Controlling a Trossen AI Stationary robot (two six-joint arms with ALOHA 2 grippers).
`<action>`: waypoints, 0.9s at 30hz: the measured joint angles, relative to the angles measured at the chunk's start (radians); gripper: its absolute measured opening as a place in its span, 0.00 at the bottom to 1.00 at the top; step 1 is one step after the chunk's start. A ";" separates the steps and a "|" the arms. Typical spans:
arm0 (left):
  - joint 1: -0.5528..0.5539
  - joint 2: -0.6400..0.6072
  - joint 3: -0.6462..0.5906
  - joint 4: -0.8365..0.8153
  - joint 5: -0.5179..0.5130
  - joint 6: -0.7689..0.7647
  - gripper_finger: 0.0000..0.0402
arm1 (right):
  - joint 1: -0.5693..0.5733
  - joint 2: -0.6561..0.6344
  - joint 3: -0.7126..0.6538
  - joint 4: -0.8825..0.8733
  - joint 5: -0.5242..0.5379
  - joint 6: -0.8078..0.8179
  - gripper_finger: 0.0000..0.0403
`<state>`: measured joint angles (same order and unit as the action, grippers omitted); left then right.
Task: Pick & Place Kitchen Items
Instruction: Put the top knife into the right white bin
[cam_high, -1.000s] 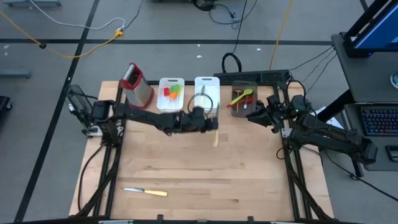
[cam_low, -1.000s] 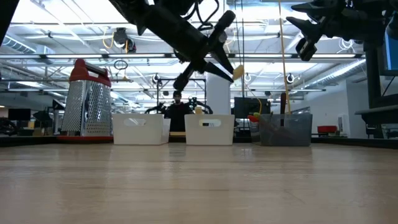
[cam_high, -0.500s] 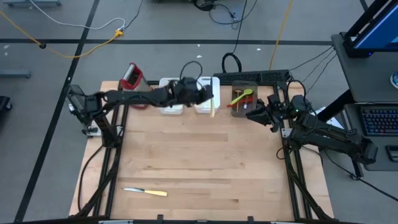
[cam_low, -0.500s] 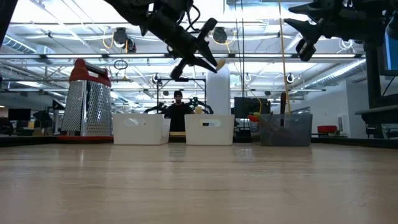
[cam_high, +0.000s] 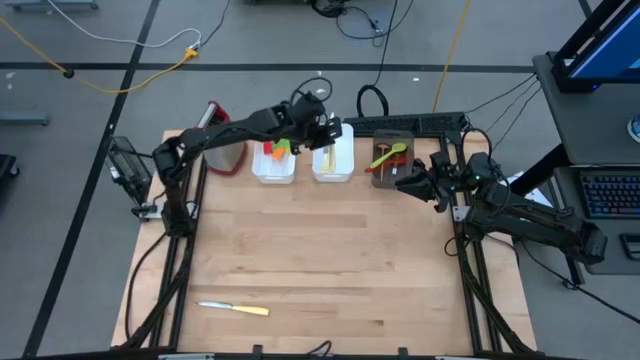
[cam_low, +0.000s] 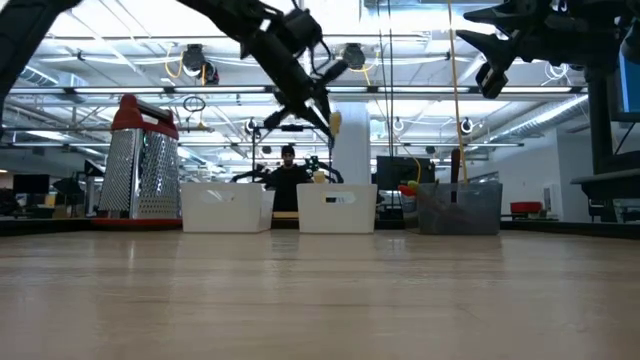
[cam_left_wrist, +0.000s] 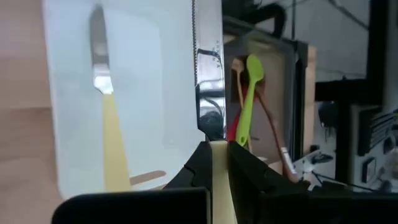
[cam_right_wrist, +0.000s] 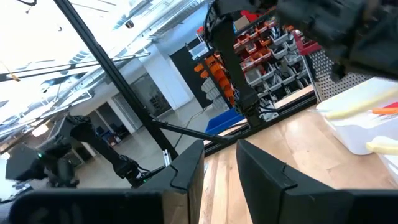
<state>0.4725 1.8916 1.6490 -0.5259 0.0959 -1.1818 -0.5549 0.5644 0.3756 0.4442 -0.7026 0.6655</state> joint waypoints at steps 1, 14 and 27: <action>0.001 0.018 0.010 0.000 0.016 -0.005 0.04 | 0.000 0.000 0.000 0.000 0.000 0.000 0.23; 0.039 0.188 0.088 -0.039 0.193 -0.078 0.04 | 0.000 0.000 0.000 0.000 -0.003 0.003 0.23; 0.051 0.187 0.089 -0.049 0.200 -0.057 0.05 | 0.000 0.000 0.000 0.000 -0.004 0.000 0.23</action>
<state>0.5233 2.0785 1.7378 -0.5745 0.2955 -1.2383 -0.5549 0.5641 0.3756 0.4442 -0.7062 0.6659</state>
